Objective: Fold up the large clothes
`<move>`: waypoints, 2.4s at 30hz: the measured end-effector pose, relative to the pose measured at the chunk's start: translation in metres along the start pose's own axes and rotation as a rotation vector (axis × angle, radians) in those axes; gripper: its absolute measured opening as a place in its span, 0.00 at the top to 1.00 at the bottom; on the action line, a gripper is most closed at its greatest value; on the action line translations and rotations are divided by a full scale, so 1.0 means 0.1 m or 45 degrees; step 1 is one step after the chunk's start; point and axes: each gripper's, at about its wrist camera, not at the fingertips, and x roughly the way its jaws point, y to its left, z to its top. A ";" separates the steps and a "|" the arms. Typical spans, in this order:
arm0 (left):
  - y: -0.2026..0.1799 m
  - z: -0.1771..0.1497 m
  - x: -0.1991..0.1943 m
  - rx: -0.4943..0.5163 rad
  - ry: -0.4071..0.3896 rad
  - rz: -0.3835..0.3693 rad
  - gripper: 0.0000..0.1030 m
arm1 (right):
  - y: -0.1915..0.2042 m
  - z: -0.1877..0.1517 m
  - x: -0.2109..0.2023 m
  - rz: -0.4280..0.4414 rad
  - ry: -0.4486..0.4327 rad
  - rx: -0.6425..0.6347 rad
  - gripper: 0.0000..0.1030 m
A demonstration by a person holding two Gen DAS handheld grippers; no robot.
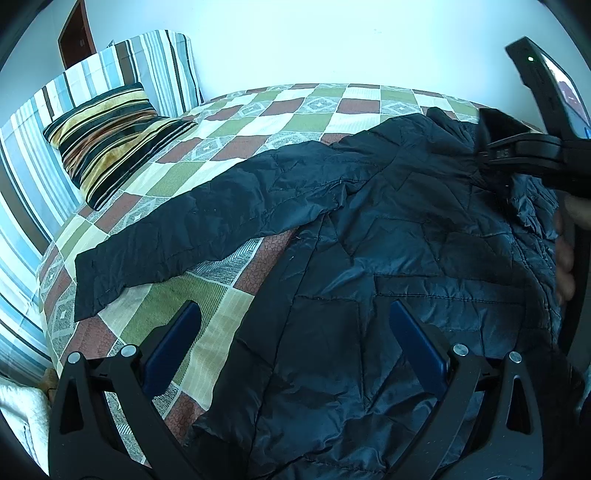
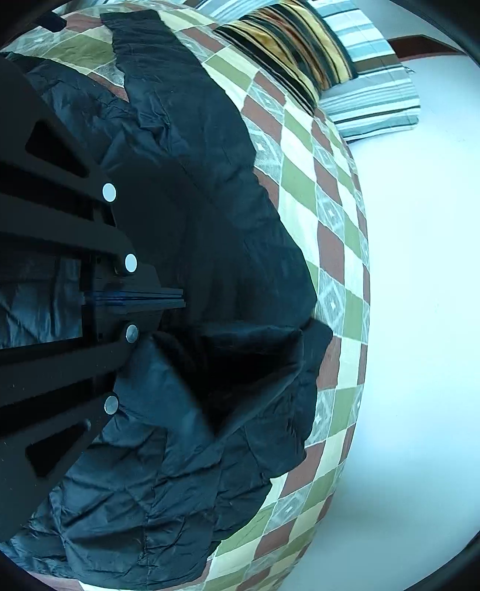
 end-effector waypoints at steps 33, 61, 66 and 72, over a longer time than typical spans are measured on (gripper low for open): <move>-0.02 0.01 -0.02 0.005 -0.008 -0.003 0.02 | -1.99 -0.60 0.05 -0.204 0.128 0.498 0.68; 0.05 0.00 -0.01 -0.004 -0.002 -0.014 0.02 | -0.80 -0.38 0.27 -0.114 0.098 0.174 0.48; 0.08 -0.01 -0.05 -0.008 -0.017 -0.011 0.02 | -0.99 -0.42 -0.15 -0.100 0.006 0.213 0.43; 0.13 0.01 -0.05 -0.026 -0.019 0.008 0.02 | -1.68 -0.58 -0.34 -0.254 0.016 0.324 0.41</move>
